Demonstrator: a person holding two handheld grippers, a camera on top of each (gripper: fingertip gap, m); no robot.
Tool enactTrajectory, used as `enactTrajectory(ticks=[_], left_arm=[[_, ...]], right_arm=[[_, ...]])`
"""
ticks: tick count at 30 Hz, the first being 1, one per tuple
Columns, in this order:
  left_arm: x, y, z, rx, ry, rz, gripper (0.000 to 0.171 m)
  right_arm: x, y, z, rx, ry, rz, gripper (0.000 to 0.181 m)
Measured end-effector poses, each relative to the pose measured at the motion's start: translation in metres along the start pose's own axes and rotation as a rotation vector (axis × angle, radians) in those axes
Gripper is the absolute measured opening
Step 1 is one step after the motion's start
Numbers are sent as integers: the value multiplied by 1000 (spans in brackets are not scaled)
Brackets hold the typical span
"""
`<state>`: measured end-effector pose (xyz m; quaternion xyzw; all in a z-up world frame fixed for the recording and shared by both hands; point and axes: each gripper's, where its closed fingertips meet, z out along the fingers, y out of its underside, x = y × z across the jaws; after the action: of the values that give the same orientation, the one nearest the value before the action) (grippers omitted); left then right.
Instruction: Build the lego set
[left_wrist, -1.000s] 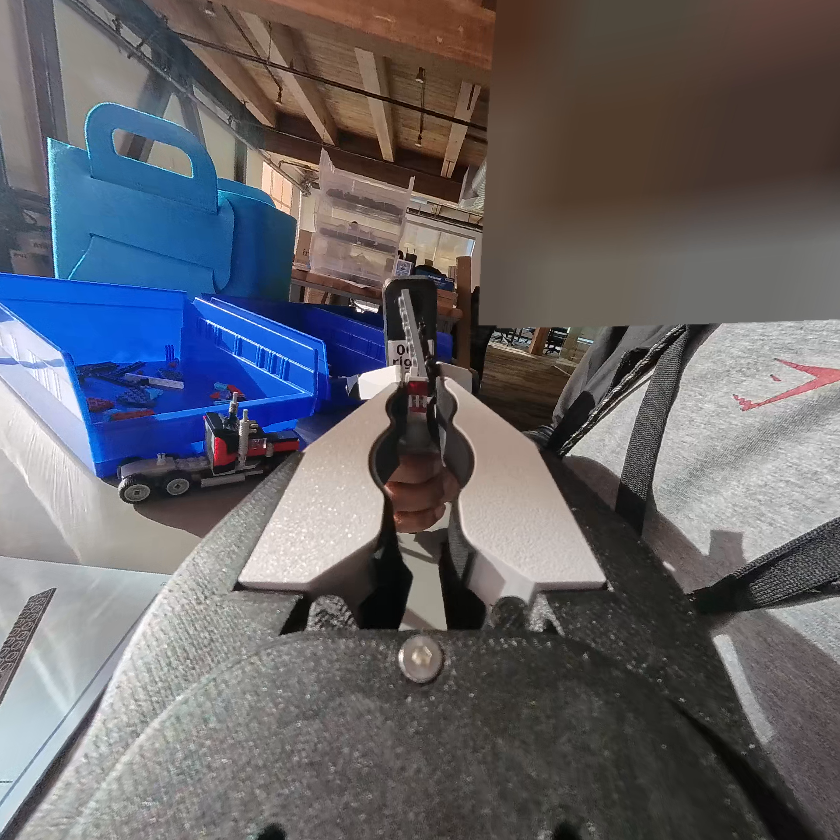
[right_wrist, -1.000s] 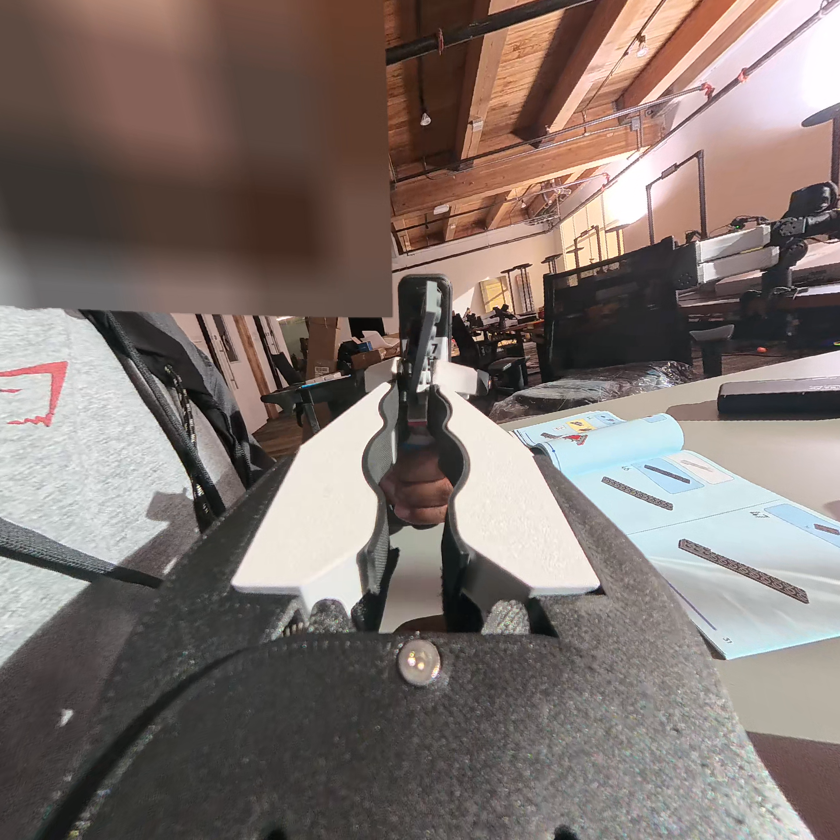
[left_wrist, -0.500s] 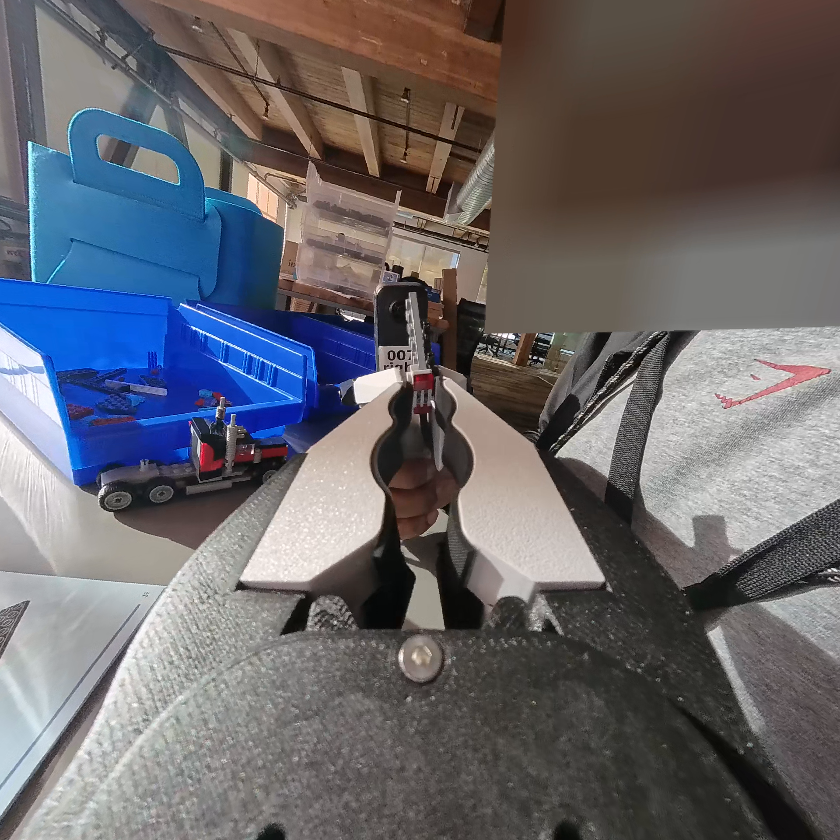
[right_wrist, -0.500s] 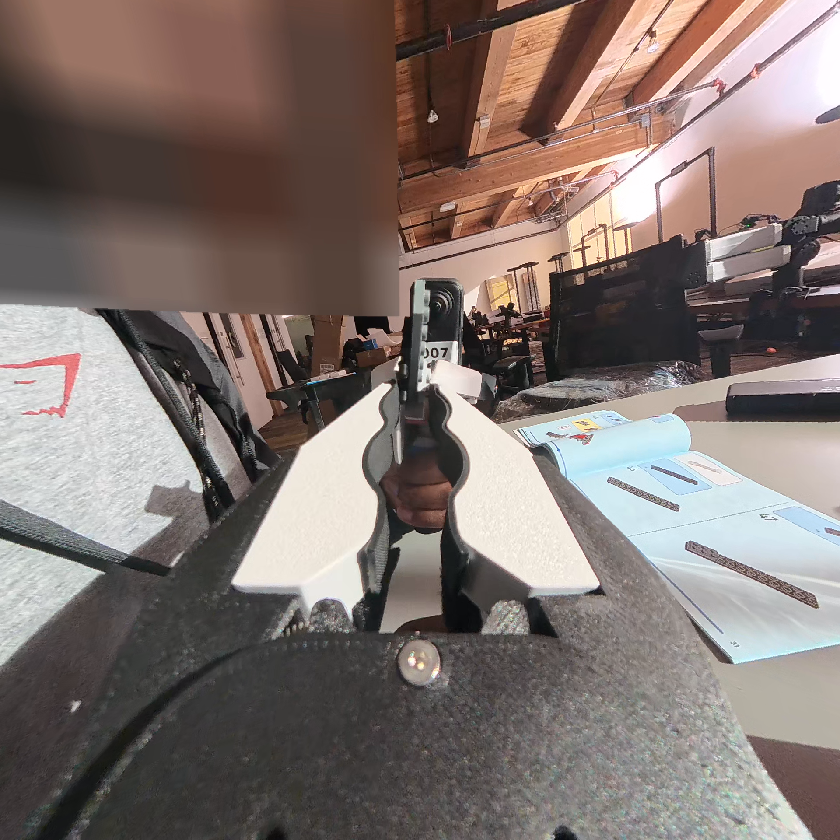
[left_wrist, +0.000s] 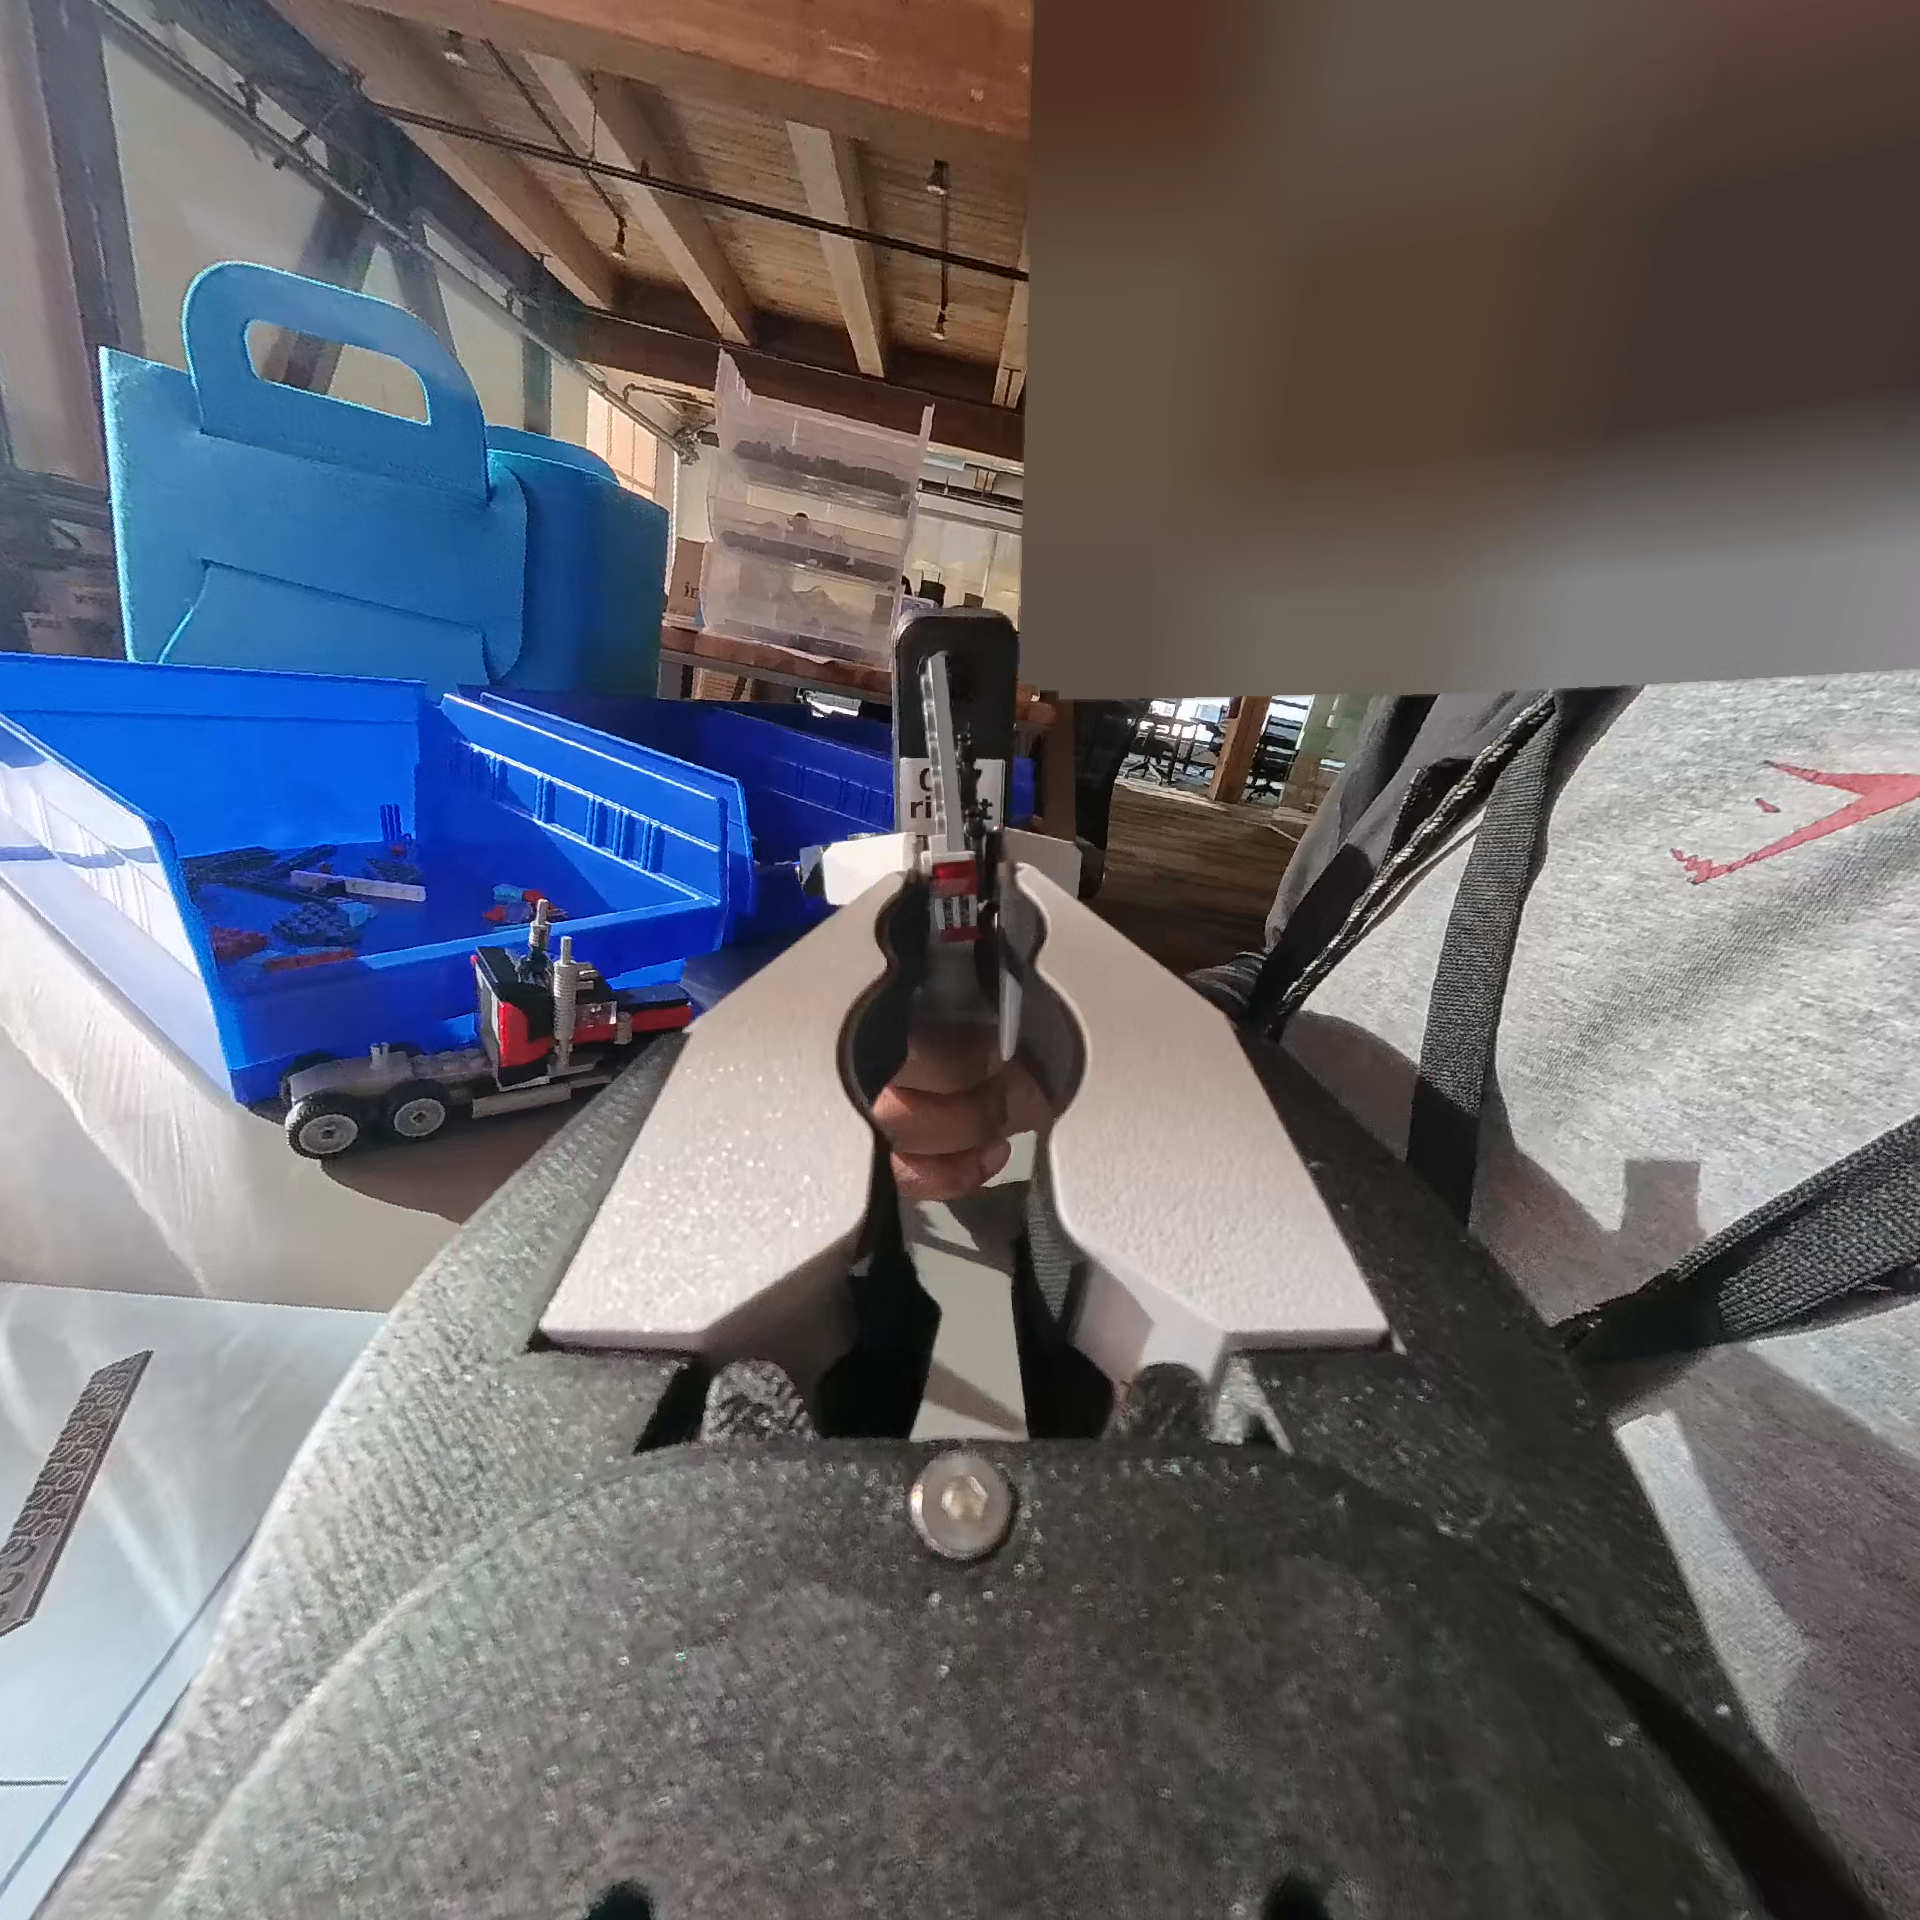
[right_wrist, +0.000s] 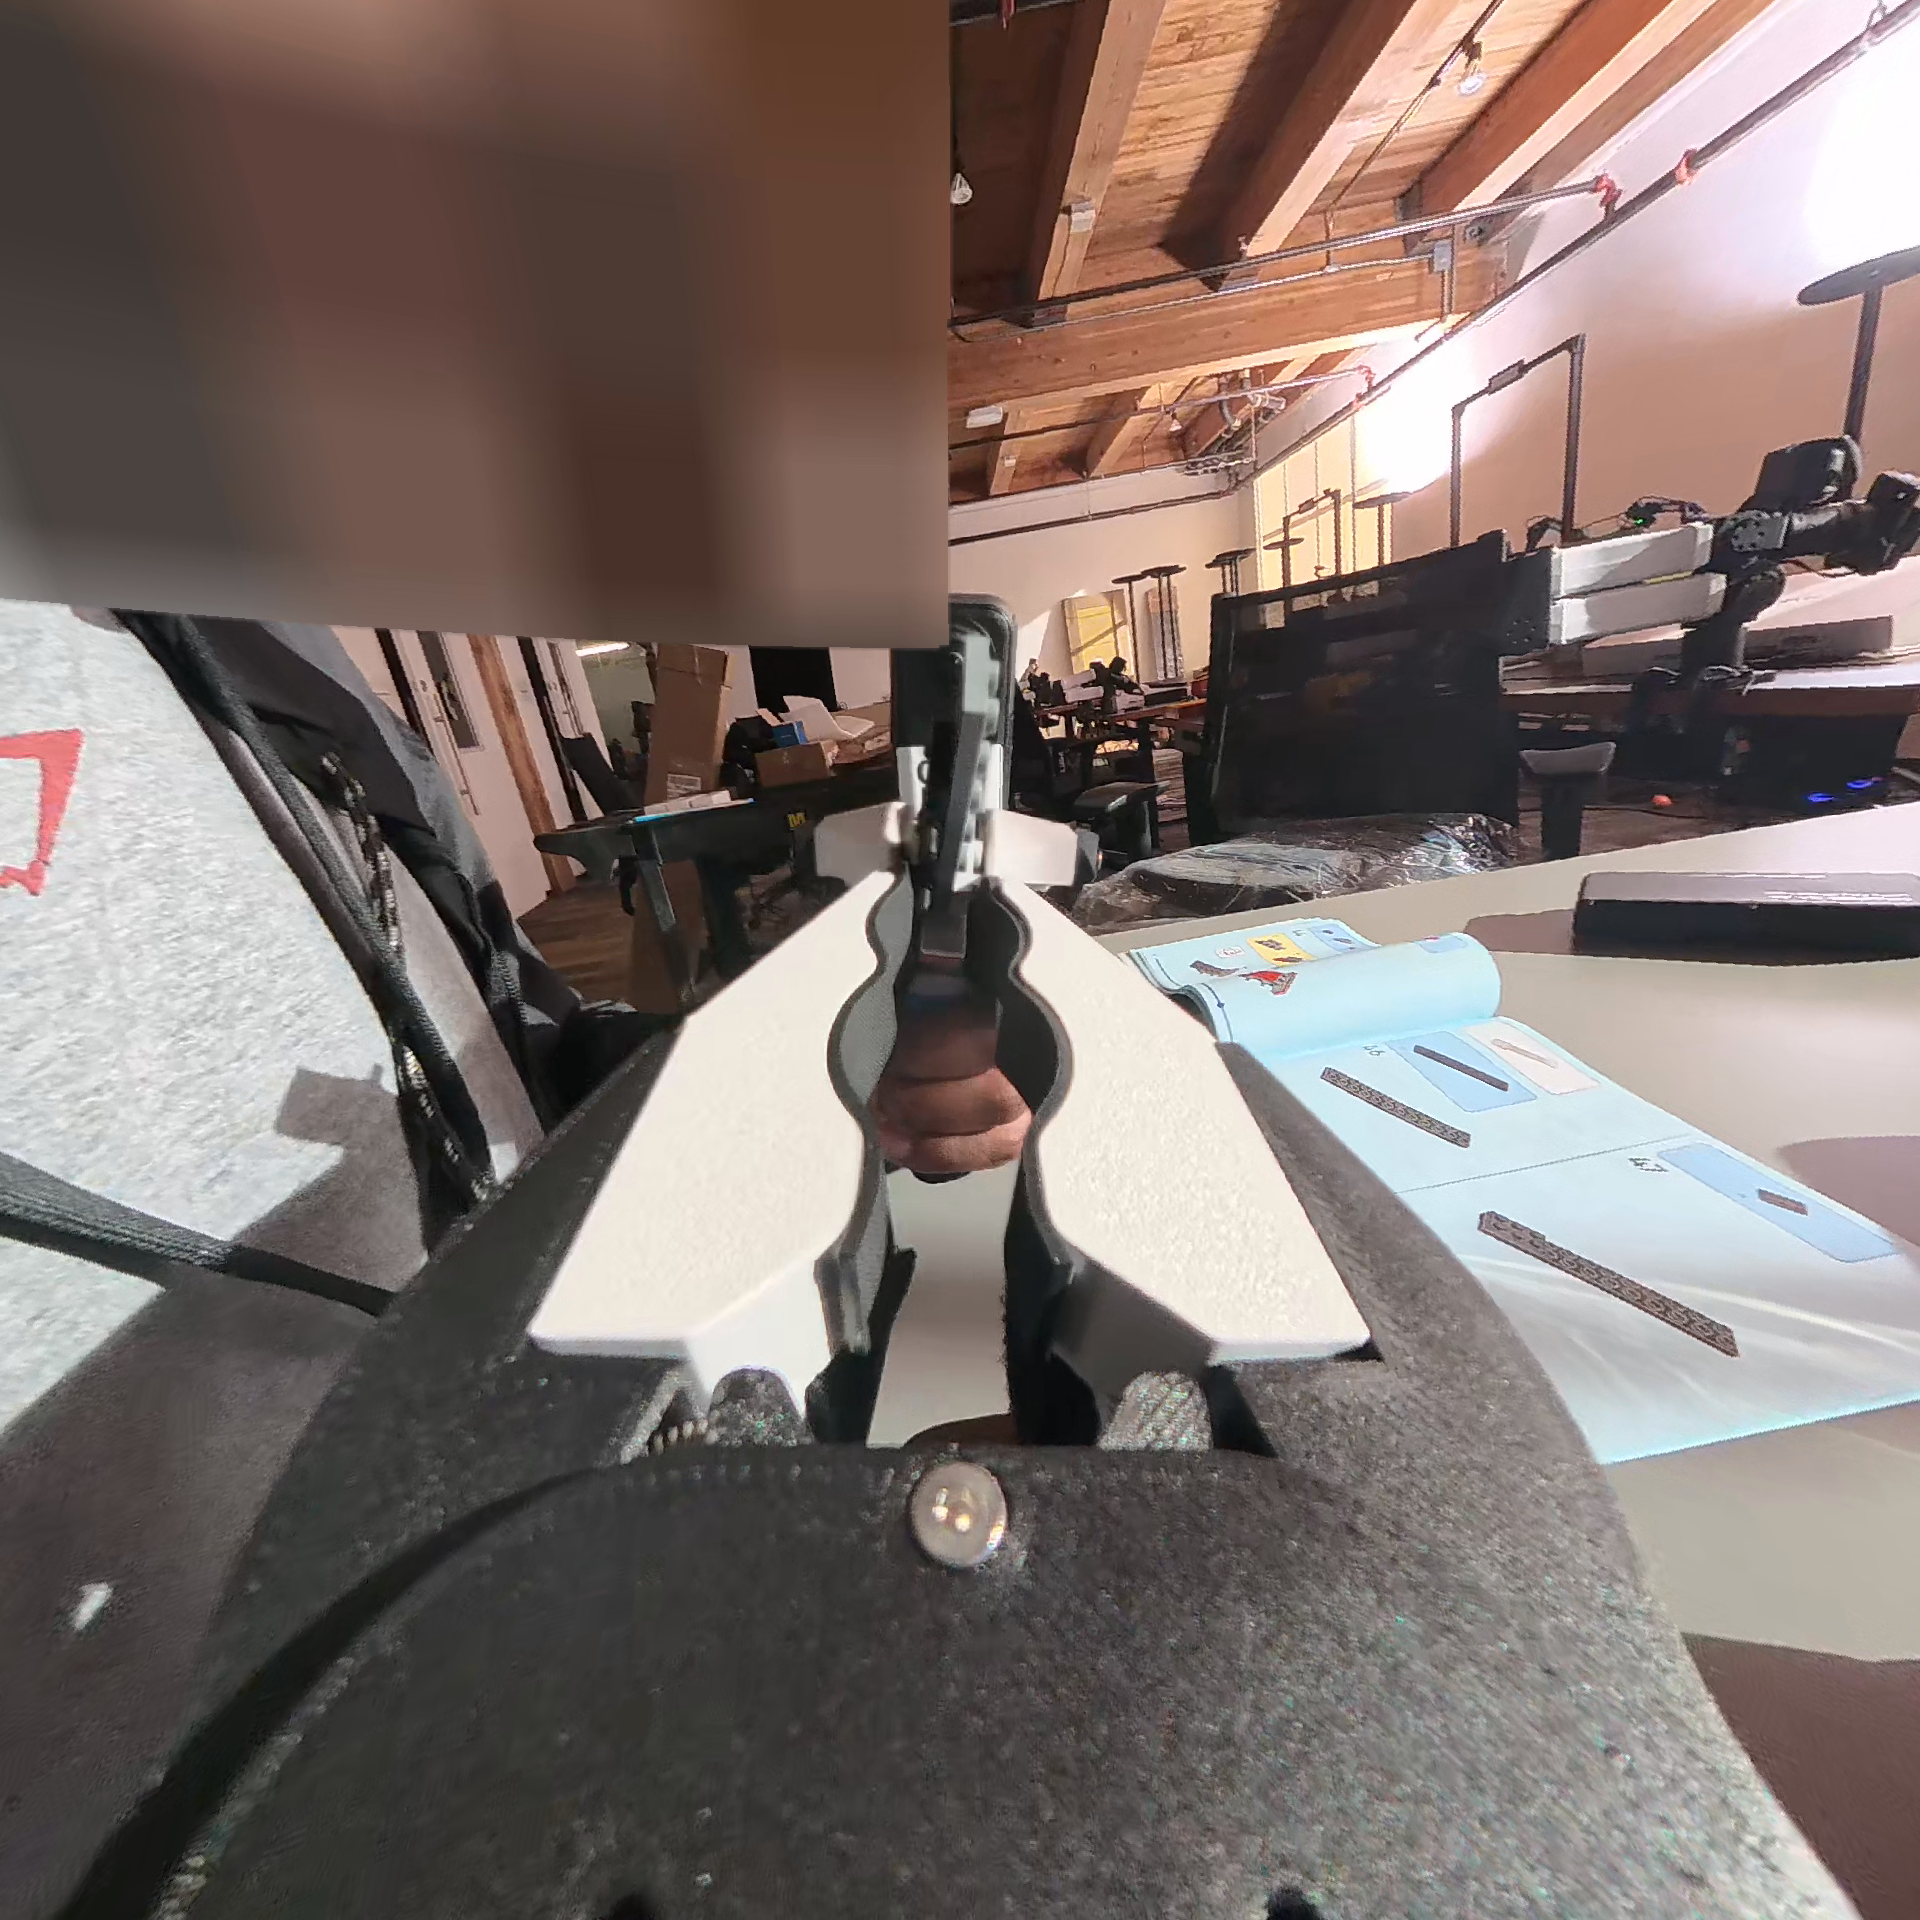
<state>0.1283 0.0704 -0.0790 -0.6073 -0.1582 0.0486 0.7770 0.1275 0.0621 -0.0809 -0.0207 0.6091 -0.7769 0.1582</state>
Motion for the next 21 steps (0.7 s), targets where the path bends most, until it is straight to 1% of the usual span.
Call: enactTrajectory(ticks=[1, 4, 10, 16, 21], left_arm=[[1, 0, 0, -5, 2, 6, 18], [0, 1, 0, -10, -11, 20, 20], [0, 1, 1, -4, -19, 35, 15], [3, -3, 0, 16, -3, 31, 17], [2, 3, 0, -16, -7, 42, 15]], right_arm=[[0, 0, 0, -1, 4, -8, 15], [0, 1, 0, -14, 10, -29, 15], [-1, 2, -1, -20, 10, -44, 15], [-1, 6, 0, -55, 23, -93, 15], [-4, 6, 1, -57, 23, -123, 15]])
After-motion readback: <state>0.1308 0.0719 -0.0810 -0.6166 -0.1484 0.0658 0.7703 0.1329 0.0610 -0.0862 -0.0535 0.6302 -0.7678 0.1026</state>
